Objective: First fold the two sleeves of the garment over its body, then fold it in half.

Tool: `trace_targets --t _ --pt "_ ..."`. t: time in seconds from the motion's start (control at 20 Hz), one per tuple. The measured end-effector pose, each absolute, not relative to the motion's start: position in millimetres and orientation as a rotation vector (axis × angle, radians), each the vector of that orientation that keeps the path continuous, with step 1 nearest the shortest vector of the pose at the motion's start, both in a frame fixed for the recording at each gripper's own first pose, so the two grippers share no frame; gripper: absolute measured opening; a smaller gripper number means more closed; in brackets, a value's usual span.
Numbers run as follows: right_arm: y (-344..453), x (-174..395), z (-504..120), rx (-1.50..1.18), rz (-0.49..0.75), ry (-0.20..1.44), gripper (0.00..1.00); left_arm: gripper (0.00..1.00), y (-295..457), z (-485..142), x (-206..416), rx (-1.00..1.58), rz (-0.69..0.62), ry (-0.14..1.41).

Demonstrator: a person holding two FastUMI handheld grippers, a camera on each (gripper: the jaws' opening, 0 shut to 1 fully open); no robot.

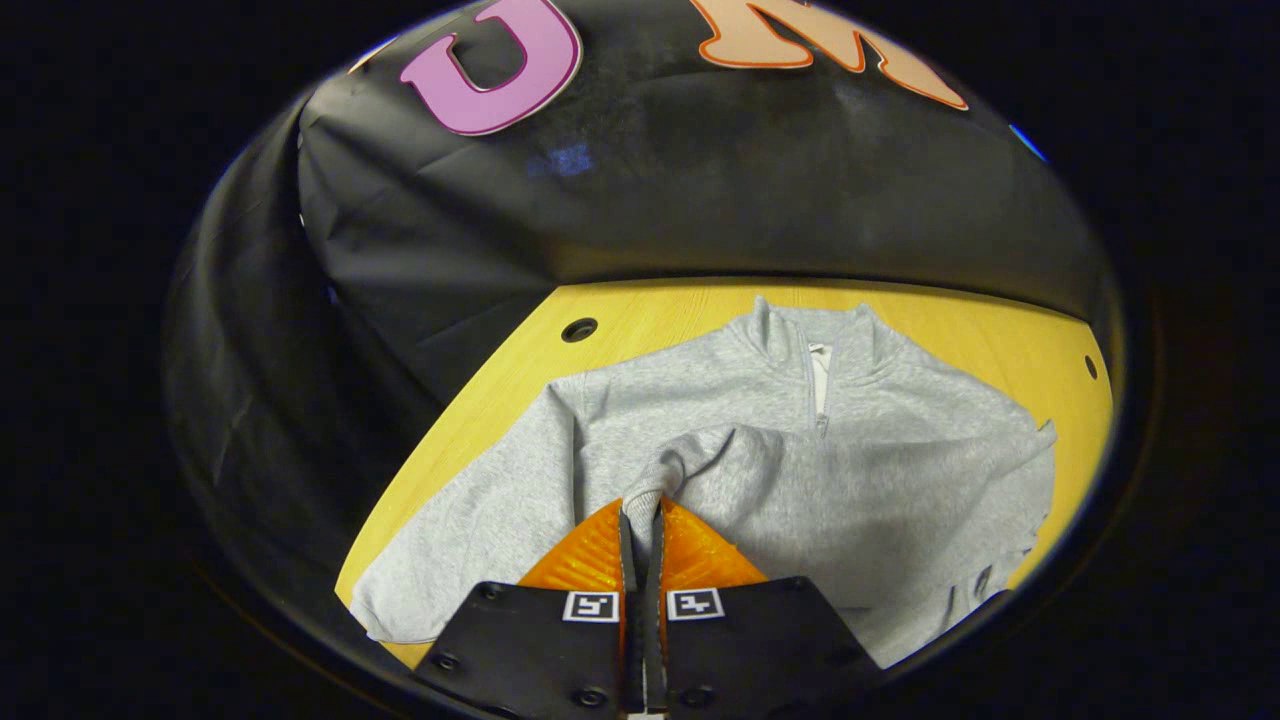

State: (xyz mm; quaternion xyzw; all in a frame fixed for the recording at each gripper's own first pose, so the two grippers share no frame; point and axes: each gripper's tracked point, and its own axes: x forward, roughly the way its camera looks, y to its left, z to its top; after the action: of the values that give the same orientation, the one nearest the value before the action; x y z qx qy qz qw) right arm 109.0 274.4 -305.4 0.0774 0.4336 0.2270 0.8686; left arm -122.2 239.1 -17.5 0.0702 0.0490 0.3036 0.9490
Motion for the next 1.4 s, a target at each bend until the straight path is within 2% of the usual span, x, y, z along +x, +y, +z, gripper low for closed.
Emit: trace_targets --t 0.1,0.15,0.2,0.25,0.4,0.55,0.65,0.7,0.75,0.8,0.85,0.95,1.0,1.05,1.3,1.35,1.4 --pt "282.2 103.1 -304.5 0.165 0.497 0.912 0.07 0.96 239.0 -25.1 -126.0 0.136 0.613 0.105" --pt "290.4 98.3 -301.1 0.175 0.521 0.907 0.12 0.94 238.2 -29.5 -125.0 0.132 0.607 0.109" --pt "295.9 96.5 -296.6 0.183 0.544 0.891 0.24 0.96 236.4 -37.7 -125.9 0.129 0.6 0.12" --pt "298.7 97.1 -291.8 0.188 0.559 0.87 0.24 0.96 234.5 -47.1 -126.6 0.128 0.594 0.14" --pt "294.3 102.3 -274.1 0.157 0.561 0.795 0.96 0.94 227.8 -77.2 -127.0 0.106 0.564 0.199" --pt "279.7 105.2 -255.6 0.115 0.55 0.723 0.98 0.96 217.7 -108.5 -122.6 0.067 0.52 0.261" --pt "266.9 108.8 -239.2 0.094 0.537 0.667 0.95 0.97 210.3 -131.8 -120.9 0.023 0.488 0.307" --pt "260.3 109.6 -230.9 0.088 0.532 0.641 0.98 0.96 205.6 -147.1 -121.1 0.0 0.475 0.337" --pt "252.9 110.5 -223.1 0.085 0.524 0.619 0.95 0.97 200.8 -160.3 -121.2 -0.021 0.458 0.365" --pt "246.3 110.6 -217.4 0.08 0.519 0.603 0.98 0.97 196.4 -177.1 -123.1 -0.04 0.445 0.399" --pt "239.3 110.5 -213.7 0.075 0.511 0.593 0.98 0.94 192.2 -191.4 -124.3 -0.062 0.434 0.432" --pt "223.4 110.0 -207.6 0.061 0.49 0.581 0.98 0.93 185.7 -221.7 -129.5 -0.105 0.426 0.505" --pt "216.2 110.9 -203.9 0.057 0.48 0.57 0.95 0.94 182.3 -234.4 -131.9 -0.127 0.425 0.533" --pt "209.7 110.3 -200.8 0.054 0.47 0.56 0.98 0.94 178.5 -248.4 -135.9 -0.149 0.426 0.562" --pt "176.8 106.6 -186.3 0.041 0.424 0.531 0.98 0.94 169.4 -297.2 -147.2 -0.237 0.424 0.691" --pt "170.0 107.2 -180.8 0.038 0.41 0.514 0.95 0.94 169.1 -303.8 -149.4 -0.254 0.433 0.719" --pt "162.6 109.1 -175.2 0.034 0.394 0.494 0.98 0.94 171.1 -313.5 -152.8 -0.268 0.439 0.733"
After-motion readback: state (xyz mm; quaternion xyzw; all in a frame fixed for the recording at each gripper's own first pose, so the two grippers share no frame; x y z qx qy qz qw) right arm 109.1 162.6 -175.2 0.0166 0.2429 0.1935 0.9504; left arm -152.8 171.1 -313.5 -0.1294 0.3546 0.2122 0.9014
